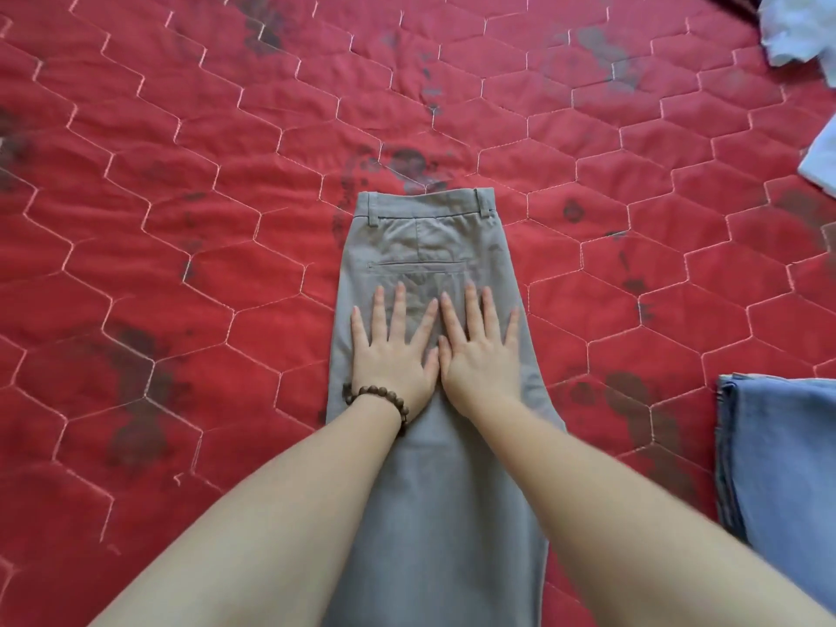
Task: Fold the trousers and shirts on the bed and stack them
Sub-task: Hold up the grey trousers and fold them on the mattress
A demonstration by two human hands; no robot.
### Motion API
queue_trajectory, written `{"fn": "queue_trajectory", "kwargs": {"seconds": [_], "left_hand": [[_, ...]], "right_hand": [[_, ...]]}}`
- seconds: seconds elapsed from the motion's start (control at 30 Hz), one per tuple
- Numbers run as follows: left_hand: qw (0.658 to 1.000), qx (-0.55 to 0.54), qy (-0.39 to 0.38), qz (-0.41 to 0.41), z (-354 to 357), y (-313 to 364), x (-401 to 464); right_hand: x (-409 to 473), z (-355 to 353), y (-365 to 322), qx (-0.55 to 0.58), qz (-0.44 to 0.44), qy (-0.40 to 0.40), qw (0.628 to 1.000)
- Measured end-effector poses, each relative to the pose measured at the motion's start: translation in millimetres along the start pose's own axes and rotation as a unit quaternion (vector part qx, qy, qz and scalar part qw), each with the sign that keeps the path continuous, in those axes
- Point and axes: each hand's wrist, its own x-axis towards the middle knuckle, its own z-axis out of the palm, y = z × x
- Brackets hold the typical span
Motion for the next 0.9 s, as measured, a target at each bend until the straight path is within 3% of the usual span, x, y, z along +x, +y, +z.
{"fn": "queue_trajectory", "kwargs": {"seconds": [0.27,0.53,0.9], "left_hand": [[1.0,-0.006,-0.013,0.022,28.1,1.5,-151.6],[1.0,0.004,-0.023,-0.015,46.6,17.7,-241.4],[1.0,0.008,-0.021,0.017,72.1,26.6,-345.0]], "right_hand": [[-162.7,44.6,-15.3,0.031,0.004,0.025,0.999],[-249.5,66.3,-31.0,0.026,0.007,0.021,0.999],[-355.3,90.4,-53.0,0.02,0.048,0.018,0.998]]}}
